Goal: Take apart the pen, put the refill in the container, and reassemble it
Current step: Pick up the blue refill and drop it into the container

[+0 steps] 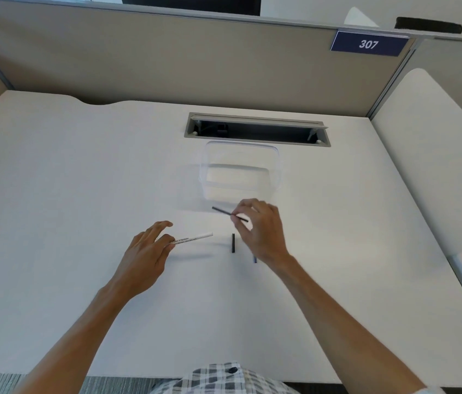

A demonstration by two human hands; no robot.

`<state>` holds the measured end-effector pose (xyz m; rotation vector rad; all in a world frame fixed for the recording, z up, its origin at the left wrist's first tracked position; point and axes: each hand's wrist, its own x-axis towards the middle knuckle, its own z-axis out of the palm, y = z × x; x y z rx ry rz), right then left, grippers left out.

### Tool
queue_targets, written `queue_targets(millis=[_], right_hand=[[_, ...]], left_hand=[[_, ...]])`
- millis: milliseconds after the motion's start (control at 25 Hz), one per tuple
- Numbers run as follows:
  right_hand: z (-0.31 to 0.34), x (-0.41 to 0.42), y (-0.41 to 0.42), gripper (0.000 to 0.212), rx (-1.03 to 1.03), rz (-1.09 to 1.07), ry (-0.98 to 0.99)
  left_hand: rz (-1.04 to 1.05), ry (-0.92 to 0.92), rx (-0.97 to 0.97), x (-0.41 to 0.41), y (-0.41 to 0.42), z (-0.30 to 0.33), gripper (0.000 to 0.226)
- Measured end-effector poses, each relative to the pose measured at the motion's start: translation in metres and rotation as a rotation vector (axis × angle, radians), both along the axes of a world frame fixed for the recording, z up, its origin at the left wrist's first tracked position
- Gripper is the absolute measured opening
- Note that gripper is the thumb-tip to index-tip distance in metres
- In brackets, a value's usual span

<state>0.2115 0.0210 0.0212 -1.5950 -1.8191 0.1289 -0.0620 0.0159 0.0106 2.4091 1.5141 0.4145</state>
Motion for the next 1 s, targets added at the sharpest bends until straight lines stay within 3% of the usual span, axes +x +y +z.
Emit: queue_targets(millis=[360,520,800,1000], right_hand=[[0.034,0.036,0.092,0.009,-0.083,-0.059,-0.058],[0.038,0.037,0.11,0.019,-0.076,-0.074,-0.056],[0.03,0.036,0.06,0.014,0.044,-0.167,0.138],[-0.009,0.032,-0.003,0.004,-0.132,-0.259,0.174]], left_hand=[[-0.041,-0.032,-0.035,0.021,0.008,0.002,0.036],[-0.041,-0.068,-0.04,0.027,0.01,0.002,0.029],[-0.008,-0.094,-0.006,0.028,0.007,0.004,0.021],[0.006,-0.106,0.033,0.03,0.001,0.008,0.016]])
